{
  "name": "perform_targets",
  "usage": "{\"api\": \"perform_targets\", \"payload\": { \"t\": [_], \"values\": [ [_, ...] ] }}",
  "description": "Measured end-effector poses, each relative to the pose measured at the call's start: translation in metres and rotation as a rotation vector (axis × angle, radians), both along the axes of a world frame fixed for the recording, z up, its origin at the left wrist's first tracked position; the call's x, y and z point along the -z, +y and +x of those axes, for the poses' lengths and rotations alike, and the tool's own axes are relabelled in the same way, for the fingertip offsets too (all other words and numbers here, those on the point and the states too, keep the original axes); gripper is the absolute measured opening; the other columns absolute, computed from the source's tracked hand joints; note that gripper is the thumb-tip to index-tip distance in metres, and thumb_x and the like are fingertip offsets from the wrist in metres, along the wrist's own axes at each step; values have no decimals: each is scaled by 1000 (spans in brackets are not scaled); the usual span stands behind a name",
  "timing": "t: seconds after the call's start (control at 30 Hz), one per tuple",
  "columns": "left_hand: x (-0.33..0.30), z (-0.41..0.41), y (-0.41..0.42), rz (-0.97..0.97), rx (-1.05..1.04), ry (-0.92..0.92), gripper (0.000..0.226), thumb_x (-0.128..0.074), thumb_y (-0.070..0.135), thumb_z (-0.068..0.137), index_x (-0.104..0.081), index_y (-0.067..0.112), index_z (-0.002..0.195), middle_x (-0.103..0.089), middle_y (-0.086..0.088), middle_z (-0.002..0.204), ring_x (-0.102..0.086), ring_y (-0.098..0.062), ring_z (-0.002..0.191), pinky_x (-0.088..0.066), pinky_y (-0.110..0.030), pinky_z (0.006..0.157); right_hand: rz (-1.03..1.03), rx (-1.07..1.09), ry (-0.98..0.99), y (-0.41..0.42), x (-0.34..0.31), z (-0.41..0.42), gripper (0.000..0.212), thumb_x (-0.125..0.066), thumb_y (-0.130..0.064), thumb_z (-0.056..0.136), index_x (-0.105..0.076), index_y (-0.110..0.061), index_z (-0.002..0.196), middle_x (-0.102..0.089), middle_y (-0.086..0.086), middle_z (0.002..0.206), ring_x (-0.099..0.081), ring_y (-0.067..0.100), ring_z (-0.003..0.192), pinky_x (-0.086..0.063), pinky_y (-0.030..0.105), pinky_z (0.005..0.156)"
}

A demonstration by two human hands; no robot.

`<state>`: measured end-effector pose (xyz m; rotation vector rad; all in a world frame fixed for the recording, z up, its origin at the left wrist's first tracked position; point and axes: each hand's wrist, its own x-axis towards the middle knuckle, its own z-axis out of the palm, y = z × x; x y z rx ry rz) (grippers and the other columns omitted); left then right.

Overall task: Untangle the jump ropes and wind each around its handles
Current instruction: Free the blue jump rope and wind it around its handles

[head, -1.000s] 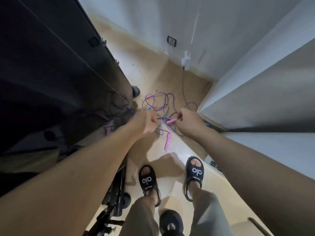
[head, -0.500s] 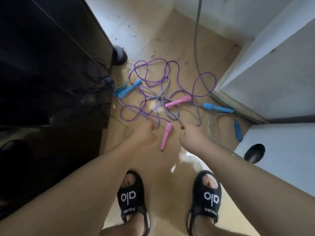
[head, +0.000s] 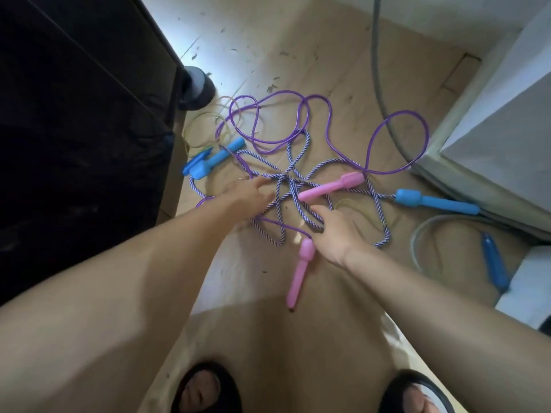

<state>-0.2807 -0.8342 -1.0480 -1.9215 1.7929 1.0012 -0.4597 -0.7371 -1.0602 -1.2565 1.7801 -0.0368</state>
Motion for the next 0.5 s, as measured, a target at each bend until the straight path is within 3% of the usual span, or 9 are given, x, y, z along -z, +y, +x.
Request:
{"api": "perform_targets", "payload": {
  "t": [0.07,0.13,0.27,0.33,0.4,0.5],
  "values": [
    [1,-3,-4,6,-1,16,43,-47,48,99,-56,36,139,-58,-4,138,-51,-28,130,-42,-32,104,-21,36,2,2,3,-4,69,-70,-23,78,-48,-34,142,-57,3,134,-57,28,122,-48,38,100],
    [-7,-6,0,-42,-13,49,29,-51,39,98,-69,23,112,-68,-3,109,-61,-27,114,-46,-30,85,-23,61,2,4,0,-8,64,-64,-21,85,-45,-31,146,-53,5,140,-53,29,127,-45,38,104],
    [-37,-8,21,-271,-44,205,4,-61,21,85,-63,19,82,-67,-1,83,-62,-25,86,-51,-35,74,-21,64,20,9,-26,-10,67,-65,-20,86,-40,-29,147,-51,6,141,-50,30,129,-44,38,103],
    [-66,-9,35,-370,56,300,15,-61,12,78,-51,23,77,-57,6,73,-57,-25,77,-48,-37,67,-32,42,14,10,-55,-10,72,-64,-11,80,-40,-34,144,-52,4,135,-52,29,125,-46,37,98],
    [-101,-11,50,-412,222,358,27,-56,5,71,-41,26,79,-47,8,67,-50,-27,71,-46,-40,61,-85,35,-31,11,-92,-9,81,-58,-1,75,-38,-39,143,-51,-10,127,-54,21,116,-47,35,89],
    [-161,-21,70,-508,381,374,32,-50,-2,73,-36,25,83,-41,6,65,-43,-28,69,-35,-37,54,-208,-27,-97,10,-149,-3,88,-63,-4,72,-34,-44,145,-50,-19,125,-55,9,102,-49,33,82]
  ]
}}
